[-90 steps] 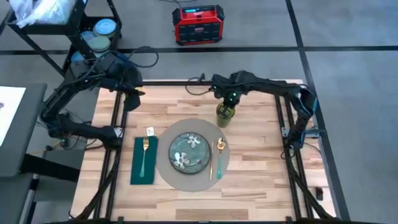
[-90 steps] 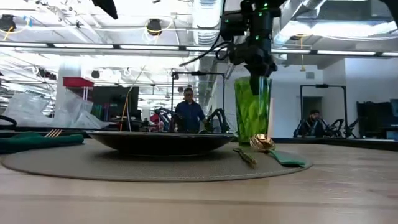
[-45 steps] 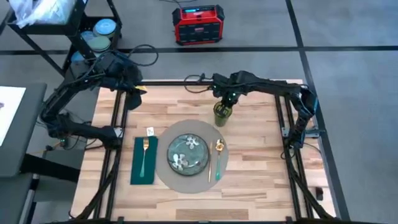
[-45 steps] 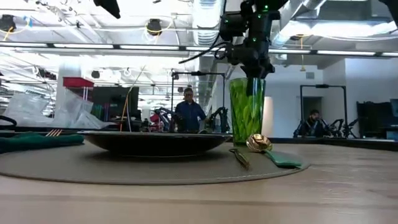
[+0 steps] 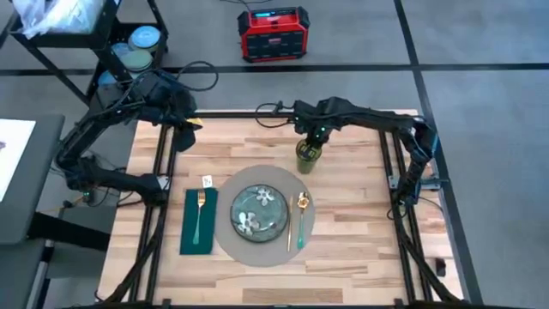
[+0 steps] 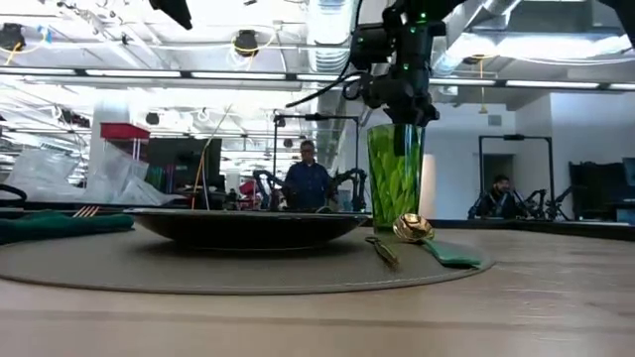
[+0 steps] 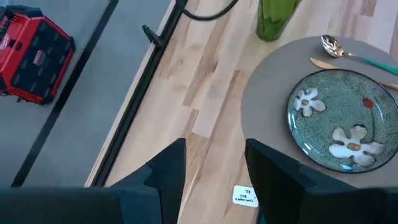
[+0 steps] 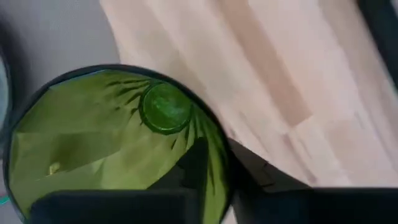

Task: Set table place
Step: Put the green cup to the top right of the gray table placemat, then return to Home Position

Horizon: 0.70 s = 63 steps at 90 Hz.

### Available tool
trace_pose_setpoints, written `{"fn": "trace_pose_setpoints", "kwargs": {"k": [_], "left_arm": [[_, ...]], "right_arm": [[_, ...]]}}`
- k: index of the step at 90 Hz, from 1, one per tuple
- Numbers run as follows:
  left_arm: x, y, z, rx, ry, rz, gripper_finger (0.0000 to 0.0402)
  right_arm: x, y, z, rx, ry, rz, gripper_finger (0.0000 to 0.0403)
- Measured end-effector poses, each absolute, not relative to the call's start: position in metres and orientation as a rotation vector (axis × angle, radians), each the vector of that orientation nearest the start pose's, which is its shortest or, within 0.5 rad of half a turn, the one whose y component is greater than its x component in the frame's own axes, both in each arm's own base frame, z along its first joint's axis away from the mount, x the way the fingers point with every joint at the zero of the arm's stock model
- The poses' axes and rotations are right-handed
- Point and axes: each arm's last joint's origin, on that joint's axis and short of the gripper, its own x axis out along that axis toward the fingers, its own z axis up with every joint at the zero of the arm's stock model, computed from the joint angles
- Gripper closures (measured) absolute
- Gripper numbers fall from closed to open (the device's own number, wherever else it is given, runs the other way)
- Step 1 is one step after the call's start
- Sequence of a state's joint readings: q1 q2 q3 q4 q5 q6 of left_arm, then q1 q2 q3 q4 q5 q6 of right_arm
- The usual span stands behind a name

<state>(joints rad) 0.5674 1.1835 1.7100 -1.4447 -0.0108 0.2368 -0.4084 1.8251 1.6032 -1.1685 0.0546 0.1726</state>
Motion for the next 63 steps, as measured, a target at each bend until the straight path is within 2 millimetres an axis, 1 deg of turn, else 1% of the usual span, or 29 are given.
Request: {"fn": "trace_pose_setpoints", "kwargs": {"k": [17,25,30,34,40,44,46,49,52,58,63], "left_arm": [[0.138,0.088,0.449,-0.022,0.911,0.431,0.0254],[0.14,0.089,0.451,-0.012,0.874,0.416,0.0253],[0.14,0.087,0.454,0.006,0.823,0.358,0.0253],[0.138,0.084,0.459,0.03,0.768,0.315,0.0254],[0.13,0.077,0.466,0.073,0.691,0.253,0.0256],[0.121,0.072,0.466,0.093,0.644,0.226,0.0259],[0.116,0.069,0.463,0.091,0.627,0.208,0.026],[0.108,0.064,0.455,0.079,0.605,0.183,0.0262],[0.101,0.059,0.444,0.054,0.566,0.16,0.0265],[0.09,0.051,0.417,-0.019,0.472,0.167,0.0269],[0.083,0.045,0.387,-0.104,0.414,0.195,0.0272]], "right_arm": [[0.325,-0.14,0.277,0.387,1.309,-0.459,0.0259],[0.319,-0.137,0.289,0.387,1.276,-0.409,0.0228],[0.308,-0.13,0.305,0.347,1.251,-0.37,0.0215],[0.297,-0.123,0.321,0.292,1.225,-0.329,0.0207],[0.272,-0.108,0.35,0.215,1.153,-0.262,0.02],[0.255,-0.097,0.363,0.188,1.078,-0.239,0.0199],[0.248,-0.091,0.365,0.183,1.032,-0.231,0.0199],[0.236,-0.083,0.365,0.19,0.96,-0.226,0.02],[0.226,-0.073,0.36,0.198,0.879,-0.217,0.0202],[0.21,-0.055,0.334,0.237,0.771,-0.196,0.0208],[0.2,-0.041,0.308,0.293,0.71,-0.173,0.0213]]}}
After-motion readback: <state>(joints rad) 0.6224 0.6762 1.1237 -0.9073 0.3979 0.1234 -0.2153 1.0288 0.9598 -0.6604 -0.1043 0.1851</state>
